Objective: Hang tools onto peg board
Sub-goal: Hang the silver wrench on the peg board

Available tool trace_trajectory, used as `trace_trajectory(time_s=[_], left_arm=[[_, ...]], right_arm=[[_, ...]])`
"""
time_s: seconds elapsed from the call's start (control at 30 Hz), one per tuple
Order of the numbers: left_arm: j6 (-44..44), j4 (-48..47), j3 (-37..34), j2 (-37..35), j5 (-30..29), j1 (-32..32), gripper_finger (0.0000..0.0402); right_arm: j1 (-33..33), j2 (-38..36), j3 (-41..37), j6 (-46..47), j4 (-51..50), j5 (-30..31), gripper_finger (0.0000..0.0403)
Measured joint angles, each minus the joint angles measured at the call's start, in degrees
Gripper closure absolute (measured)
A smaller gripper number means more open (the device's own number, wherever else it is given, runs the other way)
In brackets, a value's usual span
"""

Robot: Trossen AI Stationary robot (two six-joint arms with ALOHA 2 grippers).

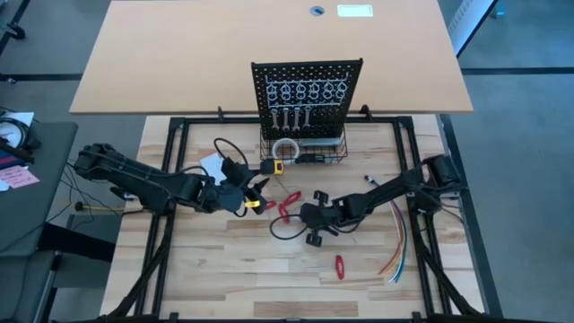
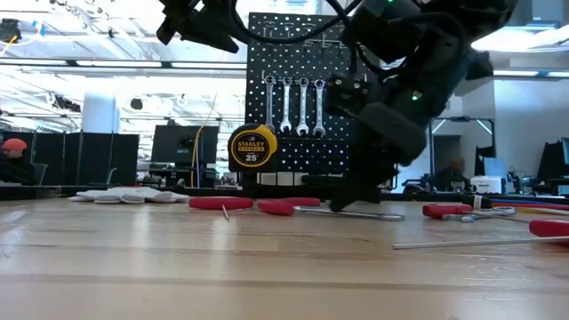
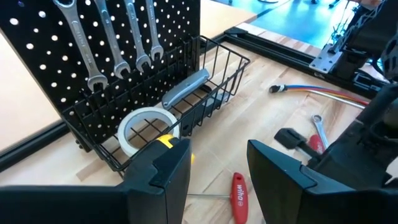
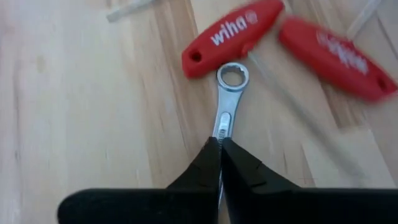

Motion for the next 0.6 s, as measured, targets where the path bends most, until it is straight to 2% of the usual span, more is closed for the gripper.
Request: trace_trajectory(time_s=[0.13, 0.37, 0.47, 0.6], left_arm=[[0.2, 0.0, 0.0, 0.0, 0.0, 0.0, 0.025], [0.4, 0.0, 0.0, 0.0, 0.3, -0.1, 0.025], [0.4, 0.0, 0.0, 0.0, 0.5, -0.1, 0.025], [-0.2, 0.0, 0.0, 0.0, 0.6, -0.1, 0.025]], right_arm=[[0.4, -1.1, -0.5, -1.8, 4.1, -0.7, 0.0396], [4.1, -7.6, -0.8, -2.4, 4.4, 3.8, 0.038], [5.1, -10.2, -0.7, -2.3, 4.5, 4.0, 0.0351], [7.2, -11.2, -0.9, -2.3, 3.6, 4.4, 0.0288]])
